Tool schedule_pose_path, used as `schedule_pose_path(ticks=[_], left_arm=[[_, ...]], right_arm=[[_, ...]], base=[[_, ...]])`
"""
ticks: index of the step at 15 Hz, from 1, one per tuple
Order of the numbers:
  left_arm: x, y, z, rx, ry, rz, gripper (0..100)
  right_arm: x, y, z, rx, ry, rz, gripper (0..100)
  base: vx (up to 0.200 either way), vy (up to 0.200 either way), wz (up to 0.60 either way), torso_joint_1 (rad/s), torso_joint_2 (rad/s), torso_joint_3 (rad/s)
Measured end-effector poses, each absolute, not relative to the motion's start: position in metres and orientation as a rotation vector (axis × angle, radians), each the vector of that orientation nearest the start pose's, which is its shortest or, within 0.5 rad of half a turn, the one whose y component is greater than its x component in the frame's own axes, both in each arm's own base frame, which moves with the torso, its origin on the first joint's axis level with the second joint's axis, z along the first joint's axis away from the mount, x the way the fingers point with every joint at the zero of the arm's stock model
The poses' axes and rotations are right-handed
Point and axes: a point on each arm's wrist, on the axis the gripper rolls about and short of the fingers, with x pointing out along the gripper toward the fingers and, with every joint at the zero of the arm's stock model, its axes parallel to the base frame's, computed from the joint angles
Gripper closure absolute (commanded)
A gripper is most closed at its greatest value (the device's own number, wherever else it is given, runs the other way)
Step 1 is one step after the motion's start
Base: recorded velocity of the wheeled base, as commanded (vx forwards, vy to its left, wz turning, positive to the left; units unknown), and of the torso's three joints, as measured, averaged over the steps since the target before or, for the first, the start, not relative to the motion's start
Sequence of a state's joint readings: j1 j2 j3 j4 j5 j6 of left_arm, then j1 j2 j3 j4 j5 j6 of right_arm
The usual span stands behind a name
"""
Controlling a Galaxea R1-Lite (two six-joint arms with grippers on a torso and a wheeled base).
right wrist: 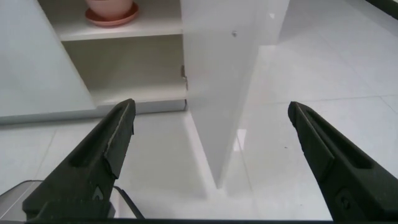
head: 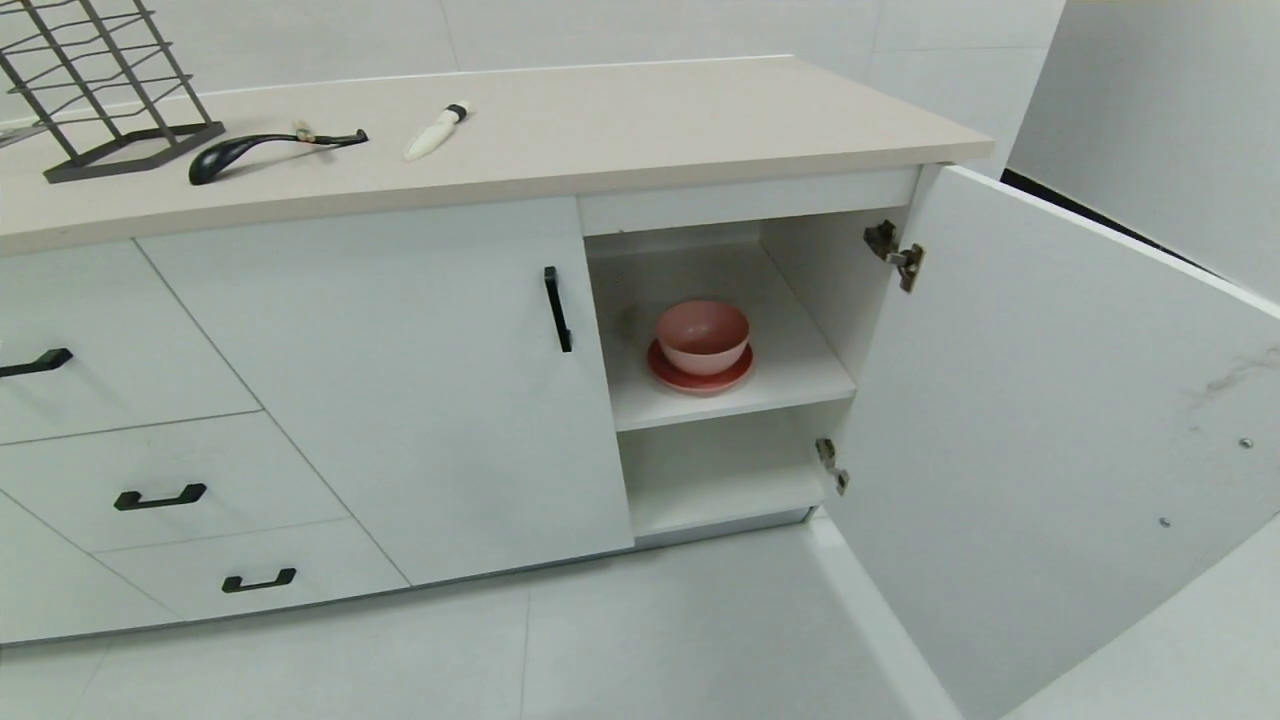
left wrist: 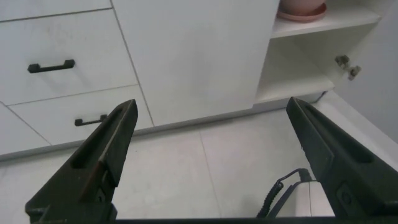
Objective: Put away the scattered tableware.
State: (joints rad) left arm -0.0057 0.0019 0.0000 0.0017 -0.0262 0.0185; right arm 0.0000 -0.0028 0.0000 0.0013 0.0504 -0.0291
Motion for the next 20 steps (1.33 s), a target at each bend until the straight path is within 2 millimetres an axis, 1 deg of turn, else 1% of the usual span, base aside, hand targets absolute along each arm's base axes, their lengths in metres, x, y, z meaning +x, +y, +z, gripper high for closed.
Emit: schedule_pose_path(ticks=[1, 3, 7, 9, 15, 18, 20], left_arm=[[-0.0227, -0.0005, 0.0753, 0.018, 0.003, -0.033, 0], [-0.0227, -0.0005, 0.0753, 0.017, 0.004, -0.032, 0], [-0.0227, -0.0005, 0.0753, 0.015, 0.004, -0.032, 0], [-0.0227, -0.0005, 0.0753, 0.014, 0.004, -0.031, 0], [-0.0227, -0.0004, 0.0753, 0.014, 0.004, -0.032, 0], [-0.0227, -0.0005, 0.0753, 0.012, 0.003, -0.032, 0], [-0.0227, -0.0005, 0.0753, 0.008, 0.003, -0.031, 0]], right_arm=[[-0.023, 0.0011, 0.0753, -0.029, -0.002, 0.05, 0], [-0.023, 0.0011, 0.0753, -0.029, -0.002, 0.05, 0], [-0.023, 0.0011, 0.0753, -0.029, -0.002, 0.05, 0], [-0.023, 0.0011, 0.0753, -0.029, -0.001, 0.052, 0], [-0.023, 0.0011, 0.0753, -0.027, -0.001, 0.05, 0], [-0.023, 0.0011, 0.0753, -0.026, -0.001, 0.049, 0], [-0.023, 0.0011, 0.0753, -0.025, -0.001, 0.05, 0]], base=[[0.0, -0.2, 0.0, 0.007, 0.0, 0.002], [-0.2, -0.2, 0.0, 0.0, 0.01, 0.007], [-0.2, 0.0, 0.0, 0.005, 0.0, 0.001], [-0.2, -0.2, 0.0, 0.002, 0.0, 0.002], [0.0, -0.2, 0.0, -0.002, 0.0, 0.003], [0.0, 0.0, 0.0, 0.0, 0.0, 0.0], [0.0, 0.0, 0.6, 0.002, 0.0, 0.005]])
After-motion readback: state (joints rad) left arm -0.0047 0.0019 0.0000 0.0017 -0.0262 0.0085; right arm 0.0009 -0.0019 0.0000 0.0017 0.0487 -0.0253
